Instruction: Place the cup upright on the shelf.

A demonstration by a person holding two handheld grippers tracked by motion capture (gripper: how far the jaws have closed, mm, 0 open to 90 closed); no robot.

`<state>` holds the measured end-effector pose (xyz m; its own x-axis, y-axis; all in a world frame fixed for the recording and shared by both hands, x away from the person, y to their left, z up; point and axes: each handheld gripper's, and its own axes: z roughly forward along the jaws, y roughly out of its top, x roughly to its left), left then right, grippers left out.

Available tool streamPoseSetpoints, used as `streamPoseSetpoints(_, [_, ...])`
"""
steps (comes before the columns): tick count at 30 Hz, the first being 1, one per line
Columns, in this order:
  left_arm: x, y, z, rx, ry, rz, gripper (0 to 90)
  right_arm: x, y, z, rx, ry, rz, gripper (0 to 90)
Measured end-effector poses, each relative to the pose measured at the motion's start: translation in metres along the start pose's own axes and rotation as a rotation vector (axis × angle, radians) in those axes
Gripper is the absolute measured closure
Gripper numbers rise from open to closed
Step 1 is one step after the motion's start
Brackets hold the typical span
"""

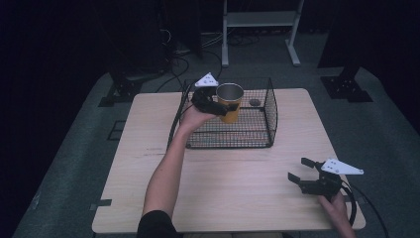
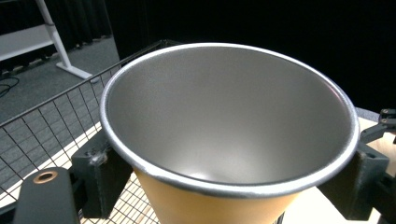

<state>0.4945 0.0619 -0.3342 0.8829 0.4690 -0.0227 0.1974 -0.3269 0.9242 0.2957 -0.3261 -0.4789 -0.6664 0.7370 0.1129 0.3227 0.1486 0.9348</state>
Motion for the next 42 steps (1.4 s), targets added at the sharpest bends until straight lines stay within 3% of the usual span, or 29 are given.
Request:
streamPoseSetpoints(6, [0.008, -0.005, 0.006, -0.008, -0.01, -0.021, 14.5, 0.0, 0.0, 0.0, -0.003, 0.002, 0.007, 13.1])
streamPoseSetpoints(20, [0.017, -0.009, 0.031, 0.051, -0.029, -0.012, 14.4, -0.002, 0.0, -0.001, -0.013, 0.007, 0.021, 13.1])
streamPoseSetpoints(23, [0.019, -0.013, 0.035, 0.05, -0.033, -0.025, 14.4, -0.002, 0.0, -0.001, -0.015, 0.01, 0.026, 13.1])
streamPoseSetpoints(42, [0.029, -0.028, 0.051, 0.113, -0.03, -0.04, 14.4, -0.003, -0.001, -0.002, -0.022, 0.018, 0.031, 13.1])
